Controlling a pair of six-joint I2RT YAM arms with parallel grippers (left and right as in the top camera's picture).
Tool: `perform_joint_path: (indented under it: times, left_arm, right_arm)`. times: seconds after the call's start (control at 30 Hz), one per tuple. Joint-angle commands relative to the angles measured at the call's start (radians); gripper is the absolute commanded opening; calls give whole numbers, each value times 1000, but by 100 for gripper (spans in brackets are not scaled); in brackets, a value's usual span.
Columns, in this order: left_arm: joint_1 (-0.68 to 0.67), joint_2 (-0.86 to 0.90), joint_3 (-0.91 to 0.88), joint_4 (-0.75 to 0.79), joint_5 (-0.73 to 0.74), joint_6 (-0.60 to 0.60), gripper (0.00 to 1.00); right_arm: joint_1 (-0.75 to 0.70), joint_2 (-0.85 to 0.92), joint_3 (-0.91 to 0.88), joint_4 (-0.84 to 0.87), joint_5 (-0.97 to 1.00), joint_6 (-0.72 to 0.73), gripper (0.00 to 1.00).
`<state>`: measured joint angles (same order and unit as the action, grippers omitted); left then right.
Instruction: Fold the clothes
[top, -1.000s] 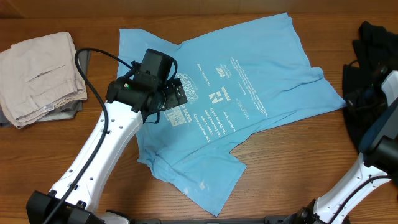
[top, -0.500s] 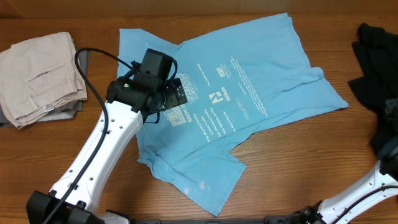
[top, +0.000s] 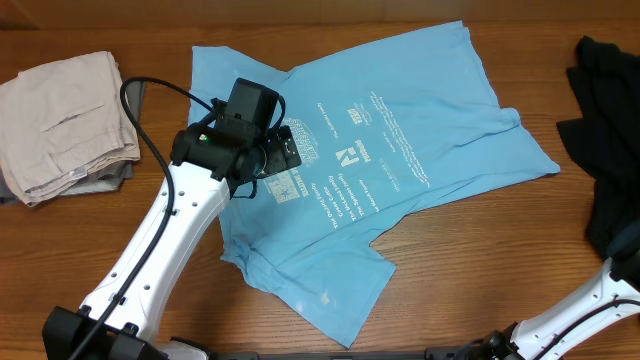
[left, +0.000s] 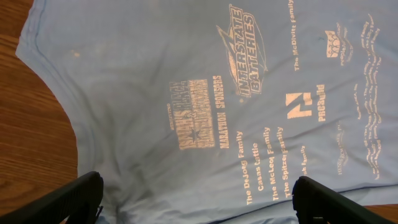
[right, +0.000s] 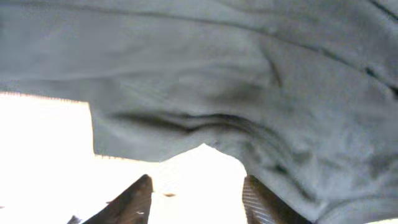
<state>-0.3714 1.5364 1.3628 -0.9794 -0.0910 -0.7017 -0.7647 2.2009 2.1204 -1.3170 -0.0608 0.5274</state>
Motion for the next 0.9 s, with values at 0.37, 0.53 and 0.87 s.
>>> perform_joint_path:
  times: [0.37,0.53,0.87]
  left_arm:
    - [5,1,2,0,-17,7,100]
    - [5,1,2,0,-17,7,100]
    - [5,1,2,0,-17,7,100]
  right_arm:
    - [222,-13,-256,94,-64,35,66]
    - [234,-12,-382,201,-65,96,68]
    - [234,-11,-433,235,-23,98,66]
